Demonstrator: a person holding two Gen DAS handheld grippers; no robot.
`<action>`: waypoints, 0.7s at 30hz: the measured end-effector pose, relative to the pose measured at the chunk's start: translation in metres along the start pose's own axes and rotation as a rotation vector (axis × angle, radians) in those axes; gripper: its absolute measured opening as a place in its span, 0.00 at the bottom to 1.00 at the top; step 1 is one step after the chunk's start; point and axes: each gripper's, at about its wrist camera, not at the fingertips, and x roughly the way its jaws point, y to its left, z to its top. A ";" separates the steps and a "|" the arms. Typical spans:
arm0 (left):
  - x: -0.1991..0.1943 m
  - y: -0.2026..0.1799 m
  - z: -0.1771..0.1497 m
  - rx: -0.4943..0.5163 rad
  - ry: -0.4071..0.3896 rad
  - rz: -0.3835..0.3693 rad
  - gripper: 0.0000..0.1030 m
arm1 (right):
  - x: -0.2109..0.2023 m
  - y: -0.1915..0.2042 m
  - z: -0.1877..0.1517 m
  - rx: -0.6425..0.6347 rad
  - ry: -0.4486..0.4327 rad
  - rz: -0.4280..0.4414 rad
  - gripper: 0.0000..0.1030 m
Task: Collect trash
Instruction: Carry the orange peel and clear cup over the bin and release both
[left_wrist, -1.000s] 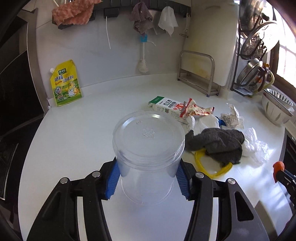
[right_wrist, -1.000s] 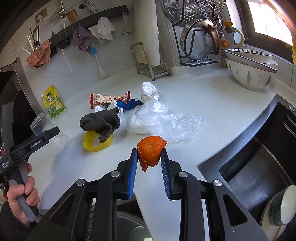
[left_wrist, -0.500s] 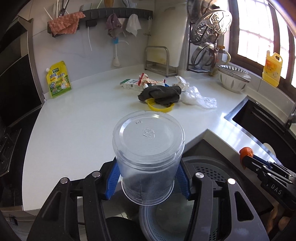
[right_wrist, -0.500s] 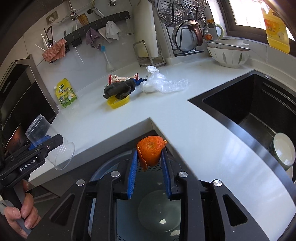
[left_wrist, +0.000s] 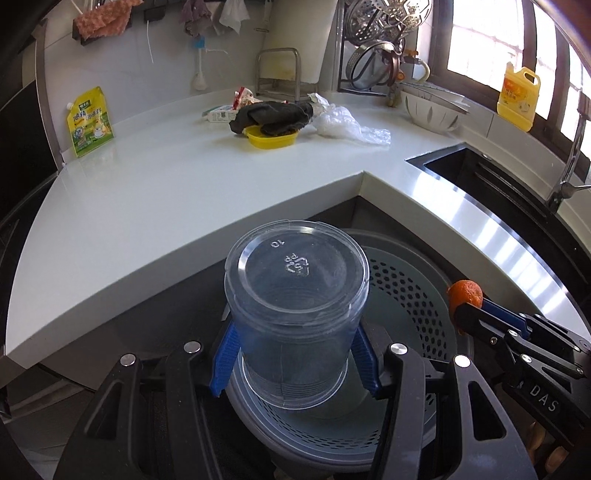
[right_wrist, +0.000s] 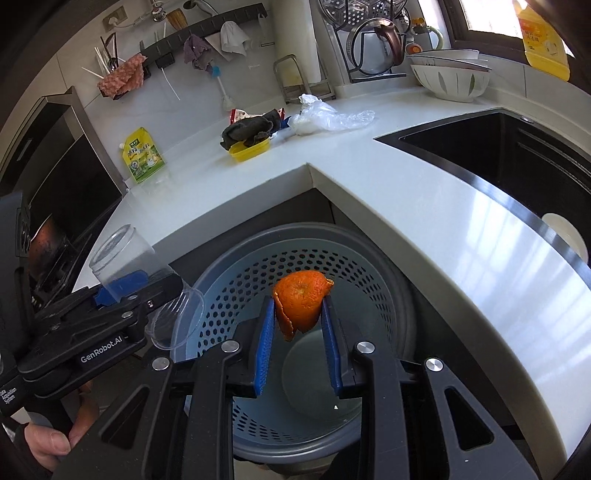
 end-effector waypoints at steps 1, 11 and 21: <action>0.002 -0.001 -0.003 -0.001 0.009 -0.003 0.51 | 0.001 -0.001 -0.003 -0.001 0.008 -0.001 0.24; 0.020 0.000 -0.014 -0.006 0.067 -0.020 0.53 | 0.016 -0.003 -0.019 -0.004 0.067 -0.002 0.24; 0.026 0.002 -0.018 -0.011 0.094 -0.027 0.55 | 0.022 -0.004 -0.021 -0.015 0.100 0.000 0.25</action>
